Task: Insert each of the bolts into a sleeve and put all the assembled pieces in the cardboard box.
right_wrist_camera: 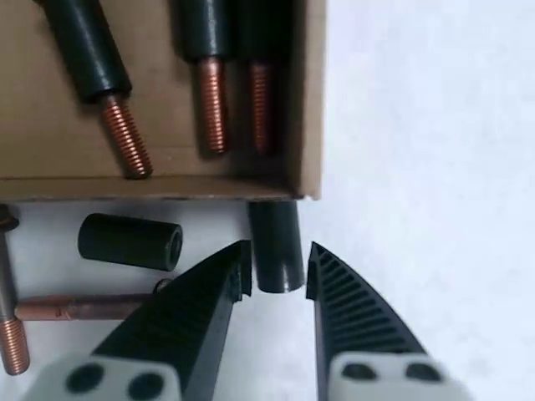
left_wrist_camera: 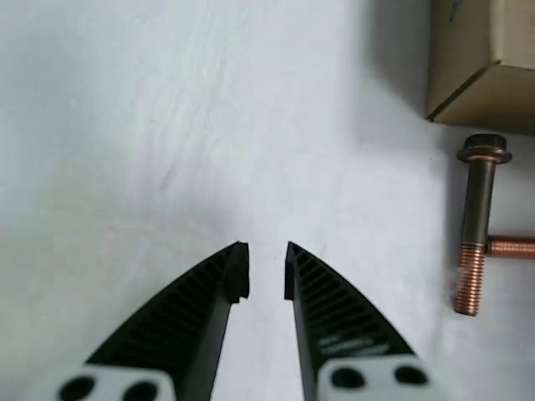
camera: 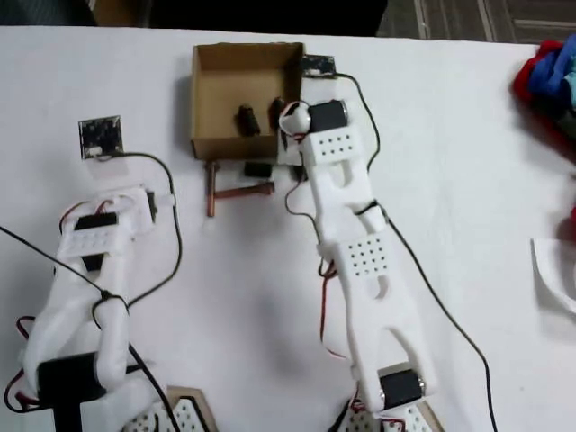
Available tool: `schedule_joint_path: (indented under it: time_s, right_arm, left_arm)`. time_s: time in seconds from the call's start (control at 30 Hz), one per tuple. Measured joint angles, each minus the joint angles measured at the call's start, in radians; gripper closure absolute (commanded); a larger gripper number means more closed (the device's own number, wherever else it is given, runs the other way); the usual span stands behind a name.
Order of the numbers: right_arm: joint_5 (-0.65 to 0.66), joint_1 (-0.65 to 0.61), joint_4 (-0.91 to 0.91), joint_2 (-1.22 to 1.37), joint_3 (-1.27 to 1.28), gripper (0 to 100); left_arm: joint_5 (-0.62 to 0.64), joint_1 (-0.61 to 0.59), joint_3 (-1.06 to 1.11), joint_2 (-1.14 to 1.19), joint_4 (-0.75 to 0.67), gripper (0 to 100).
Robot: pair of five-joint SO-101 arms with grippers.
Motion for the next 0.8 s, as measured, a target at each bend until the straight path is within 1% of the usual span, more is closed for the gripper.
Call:
schedule_joint_path:
  time_s: [0.4,0.6,0.8]
  right_arm:
    - [0.0,-0.008,-0.129,0.049,0.0,89.3]
    - [0.0,-0.014,-0.137,0.049,0.0,89.3]
    - [0.072,-0.014,-0.141,0.049,0.086,89.3]
  left_arm:
    - [0.0,0.0,0.0,0.0,0.0,90]
    - [0.0,0.0,0.0,0.0,0.0,90]
    - [0.0,0.0,0.0,0.0,0.0,90]
